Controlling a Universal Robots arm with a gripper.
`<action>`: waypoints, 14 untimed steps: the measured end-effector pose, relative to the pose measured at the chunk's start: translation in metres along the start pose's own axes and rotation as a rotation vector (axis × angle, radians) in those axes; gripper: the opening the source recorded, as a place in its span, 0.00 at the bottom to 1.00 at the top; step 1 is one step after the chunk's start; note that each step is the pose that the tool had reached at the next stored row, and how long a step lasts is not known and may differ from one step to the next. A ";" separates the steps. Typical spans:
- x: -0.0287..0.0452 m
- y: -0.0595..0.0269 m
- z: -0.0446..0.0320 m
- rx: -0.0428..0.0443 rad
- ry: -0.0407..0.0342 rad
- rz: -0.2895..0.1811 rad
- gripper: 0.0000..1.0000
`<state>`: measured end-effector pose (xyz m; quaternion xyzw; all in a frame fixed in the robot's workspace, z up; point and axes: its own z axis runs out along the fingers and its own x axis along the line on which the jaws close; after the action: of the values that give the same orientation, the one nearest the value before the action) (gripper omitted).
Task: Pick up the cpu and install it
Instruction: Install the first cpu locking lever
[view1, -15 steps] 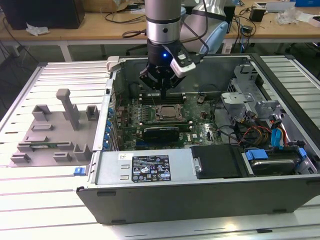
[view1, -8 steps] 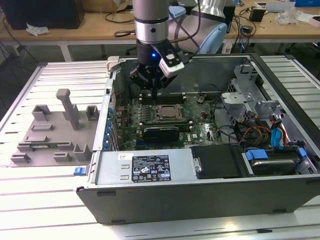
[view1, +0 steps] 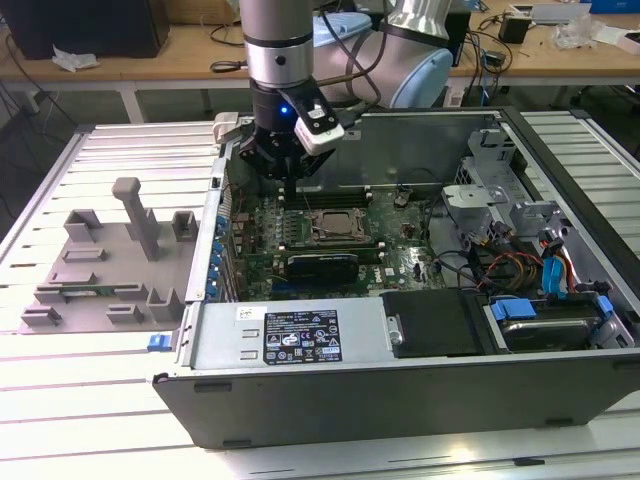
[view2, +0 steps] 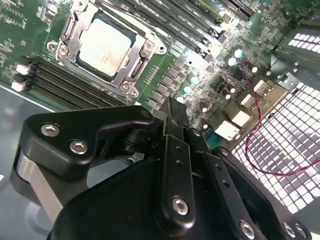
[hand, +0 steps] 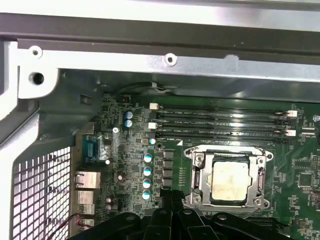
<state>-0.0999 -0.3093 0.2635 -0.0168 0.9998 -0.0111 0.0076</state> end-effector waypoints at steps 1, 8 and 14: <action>0.0001 -0.0001 -0.0001 0.0001 0.0000 0.000 0.11; 0.0006 0.0000 0.0005 -0.0520 -0.0024 0.001 0.11; 0.0021 0.0001 0.0014 -0.1379 -0.0060 0.002 0.11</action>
<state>-0.1019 -0.3093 0.2620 -0.0161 0.9982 0.0578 0.0094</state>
